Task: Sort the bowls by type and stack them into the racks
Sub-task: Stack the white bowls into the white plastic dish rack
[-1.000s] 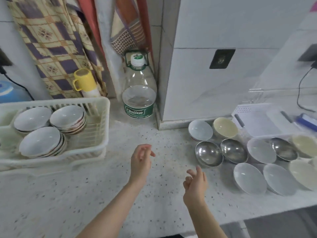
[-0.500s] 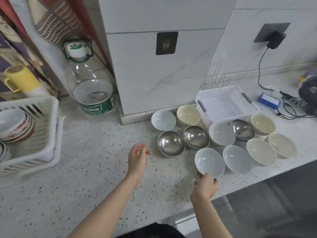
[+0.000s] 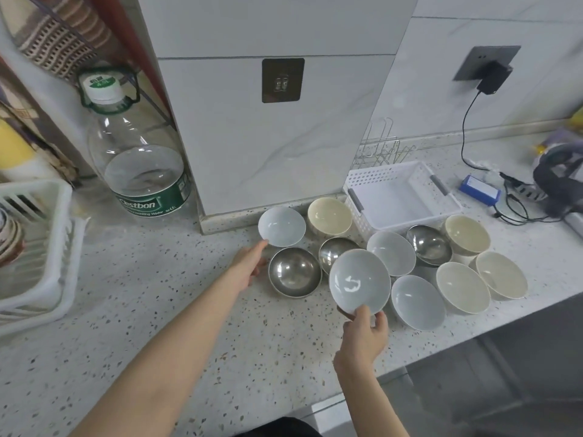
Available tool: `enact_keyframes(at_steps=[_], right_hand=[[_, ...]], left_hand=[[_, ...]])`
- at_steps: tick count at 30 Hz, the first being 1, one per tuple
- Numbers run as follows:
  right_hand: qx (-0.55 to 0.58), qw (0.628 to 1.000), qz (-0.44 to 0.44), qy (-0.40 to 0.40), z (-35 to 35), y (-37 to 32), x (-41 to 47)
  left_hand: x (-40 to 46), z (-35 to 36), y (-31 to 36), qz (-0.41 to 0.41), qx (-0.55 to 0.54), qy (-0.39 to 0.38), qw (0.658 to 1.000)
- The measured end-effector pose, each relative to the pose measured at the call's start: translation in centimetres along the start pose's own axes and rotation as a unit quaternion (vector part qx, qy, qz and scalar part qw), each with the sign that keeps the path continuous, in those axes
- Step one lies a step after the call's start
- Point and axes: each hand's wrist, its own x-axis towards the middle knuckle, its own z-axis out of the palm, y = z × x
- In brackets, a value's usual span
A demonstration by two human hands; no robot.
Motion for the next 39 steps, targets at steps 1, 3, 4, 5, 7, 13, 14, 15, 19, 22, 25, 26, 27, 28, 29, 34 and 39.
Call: enact_keyframes(at_steps=[1,3,4,5,7,13,14,15,19,22,25,26,27,28,29,34,39], right_hand=[[-0.005,1.0,-0.006,-0.011,0.3,-0.4,0.2],[-0.014,1.0,-0.011,-0.023,1.0,-1.0,0.5],[-0.019,0.999,-0.011,-0.024,1.3,-1.1,0.7],[-0.026,0.999,-0.009,-0.022,1.5,-1.2,0.9],[-0.04,0.999,-0.008,-0.017,1.8,-1.4,1.3],[-0.057,0.998,-0.005,-0.025,2.3,-1.4,1.3],[-0.058,0.998,-0.006,-0.029,2.4,-1.4,1.1],[-0.06,0.998,-0.008,-0.032,2.5,-1.5,0.9],[-0.071,0.996,-0.023,-0.047,3.5,-1.6,-0.4],[-0.07,0.995,-0.03,-0.067,4.6,-1.3,-1.7],[-0.067,0.992,-0.043,-0.098,6.3,-0.8,-3.7],[-0.066,0.99,-0.054,-0.11,6.9,-0.5,-4.6],[-0.065,0.988,-0.065,-0.121,7.5,-0.2,-5.5],[-0.063,0.987,-0.071,-0.133,8.2,0.1,-6.5],[-0.061,0.985,-0.075,-0.144,8.9,0.4,-7.6],[-0.068,0.971,-0.073,-0.218,11.7,3.2,-14.0],[-0.114,0.945,-0.096,-0.29,14.8,6.1,-20.7]], left_hand=[[0.4,0.3,0.5,-0.006,-0.01,0.003,1.0],[1.4,0.9,1.1,-0.015,-0.034,0.008,0.999],[1.9,1.2,1.2,-0.016,-0.044,0.01,0.999],[2.4,1.4,1.3,-0.015,-0.052,0.012,0.998],[3.1,1.7,1.3,-0.007,-0.058,0.021,0.998],[3.6,1.8,1.5,0.04,-0.077,0.074,0.993],[3.4,1.5,1.4,0.048,-0.074,0.079,0.993],[3.0,1.2,1.3,0.056,-0.071,0.081,0.993],[0.9,-1.0,0.5,0.083,-0.059,0.102,0.99],[-1.2,-3.6,0.1,0.09,-0.055,0.107,0.989],[-3.7,-7.6,-0.4,0.096,-0.066,0.11,0.987],[-4.6,-9.2,-0.5,0.101,-0.063,0.113,0.986],[-5.4,-10.8,-0.7,0.109,-0.06,0.117,0.985],[-6.3,-12.4,-0.9,0.117,-0.058,0.122,0.984],[-7.2,-14.0,-1.1,0.126,-0.058,0.127,0.982],[-11.7,-22.6,-2.2,0.163,-0.101,0.168,0.967],[-14.6,-31.7,-4.2,0.172,-0.143,0.231,0.947]])
